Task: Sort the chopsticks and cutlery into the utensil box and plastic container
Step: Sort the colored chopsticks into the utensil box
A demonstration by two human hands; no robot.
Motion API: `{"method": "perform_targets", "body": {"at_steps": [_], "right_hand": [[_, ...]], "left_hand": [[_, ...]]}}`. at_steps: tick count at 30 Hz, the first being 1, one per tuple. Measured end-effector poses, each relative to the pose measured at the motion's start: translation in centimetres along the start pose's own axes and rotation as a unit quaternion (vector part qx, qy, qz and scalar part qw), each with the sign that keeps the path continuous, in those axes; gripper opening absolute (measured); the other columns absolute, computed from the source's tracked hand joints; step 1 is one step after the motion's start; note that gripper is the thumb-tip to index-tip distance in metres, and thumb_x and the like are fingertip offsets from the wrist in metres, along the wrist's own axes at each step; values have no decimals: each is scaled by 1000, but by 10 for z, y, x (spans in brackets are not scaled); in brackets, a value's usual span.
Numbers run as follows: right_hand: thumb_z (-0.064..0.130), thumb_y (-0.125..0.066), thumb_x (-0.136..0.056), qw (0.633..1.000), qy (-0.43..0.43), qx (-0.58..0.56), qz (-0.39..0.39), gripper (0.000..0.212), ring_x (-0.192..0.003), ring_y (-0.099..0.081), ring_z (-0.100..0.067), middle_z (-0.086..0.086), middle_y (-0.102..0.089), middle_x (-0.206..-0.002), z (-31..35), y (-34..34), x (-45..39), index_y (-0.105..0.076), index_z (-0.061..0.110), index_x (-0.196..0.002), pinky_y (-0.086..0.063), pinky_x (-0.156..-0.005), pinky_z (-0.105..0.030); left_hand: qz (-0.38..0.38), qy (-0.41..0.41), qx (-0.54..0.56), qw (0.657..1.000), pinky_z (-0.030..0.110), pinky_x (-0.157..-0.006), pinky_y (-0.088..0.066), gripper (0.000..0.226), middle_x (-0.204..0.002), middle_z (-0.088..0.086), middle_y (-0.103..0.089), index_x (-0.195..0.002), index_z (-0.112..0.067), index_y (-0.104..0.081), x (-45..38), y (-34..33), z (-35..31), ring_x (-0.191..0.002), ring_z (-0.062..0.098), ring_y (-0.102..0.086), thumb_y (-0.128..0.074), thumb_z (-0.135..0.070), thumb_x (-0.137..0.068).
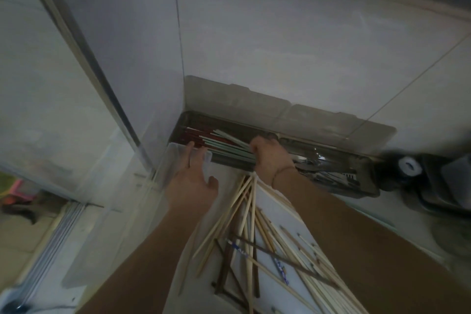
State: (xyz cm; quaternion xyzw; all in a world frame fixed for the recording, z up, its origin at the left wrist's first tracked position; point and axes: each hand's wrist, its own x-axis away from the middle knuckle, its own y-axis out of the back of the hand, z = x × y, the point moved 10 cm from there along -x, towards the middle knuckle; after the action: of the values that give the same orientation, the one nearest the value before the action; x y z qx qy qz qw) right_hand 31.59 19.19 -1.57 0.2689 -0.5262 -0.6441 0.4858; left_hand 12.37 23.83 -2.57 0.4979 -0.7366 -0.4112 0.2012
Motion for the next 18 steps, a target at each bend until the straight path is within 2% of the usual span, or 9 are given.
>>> {"method": "perform_targets", "body": {"at_steps": [3,5,6,9,11,13,16,18], "right_hand": [[7,-55,-79,993,41,90,71,40,-116,-41,-27,-2,-60,-121,12,-19,-16,-60,22,-115,-34,-91,-32],[22,-48,-92,988,50,120,89,28,-121,-36,-27,0,-58,-126,13,-28,-18,-61,23,-116,-30,-98,-38],[32,-40,-97,986,53,121,102,28,-124,-34,-26,1,-56,-127,12,-34,-17,-61,24,-115,-27,-101,-41],[55,-19,-97,986,58,105,119,54,-142,-17,-26,5,-44,-143,2,-44,-6,-55,28,-126,-10,-115,-47],[62,-9,-89,990,78,89,81,70,-147,0,-22,7,-28,-155,-3,-38,10,-43,28,-140,4,-117,-45],[61,-11,-89,998,62,28,-8,70,-147,1,-20,7,-24,-156,-16,-24,41,-39,27,-143,1,-118,-44],[46,-36,-94,981,-33,-73,-179,46,-139,-32,-27,1,-50,-140,-67,0,118,-59,21,-125,-27,-114,-46],[40,-42,-90,966,-105,-70,-226,41,-127,-46,-34,-4,-60,-128,-114,-5,176,-65,16,-114,-38,-106,-49]], "left_hand": [[-9,-14,-3,1000,37,-73,-56,67,-154,2,-33,-136,-24,-45,0,1,-2,-101,31,-66,-63,-29,-72],[-7,-9,-4,1000,37,-72,-57,68,-154,1,-33,-136,-25,-45,0,0,-2,-100,31,-66,-58,-31,-70],[-8,-3,-7,1000,37,-72,-56,68,-155,1,-32,-136,-25,-45,0,0,-2,-100,31,-66,-58,-31,-70],[2,10,-12,1000,36,-76,-54,69,-156,-2,-29,-139,-26,-43,0,-2,-1,-104,30,-64,-67,-27,-74],[8,14,-9,1000,36,-78,-53,70,-157,-3,-27,-140,-27,-41,0,-3,-1,-108,30,-62,-69,-26,-76],[12,13,-7,1000,37,-80,-53,69,-157,-5,-25,-141,-28,-40,0,-2,-1,-110,29,-61,-68,-27,-78],[31,33,-7,999,39,-82,-51,70,-159,-8,-20,-143,-30,-36,-1,-5,2,-111,29,-60,-67,-28,-80],[37,40,-14,998,40,-82,-50,71,-159,-9,-19,-143,-31,-34,-1,-6,3,-109,31,-61,-67,-29,-80]]}}
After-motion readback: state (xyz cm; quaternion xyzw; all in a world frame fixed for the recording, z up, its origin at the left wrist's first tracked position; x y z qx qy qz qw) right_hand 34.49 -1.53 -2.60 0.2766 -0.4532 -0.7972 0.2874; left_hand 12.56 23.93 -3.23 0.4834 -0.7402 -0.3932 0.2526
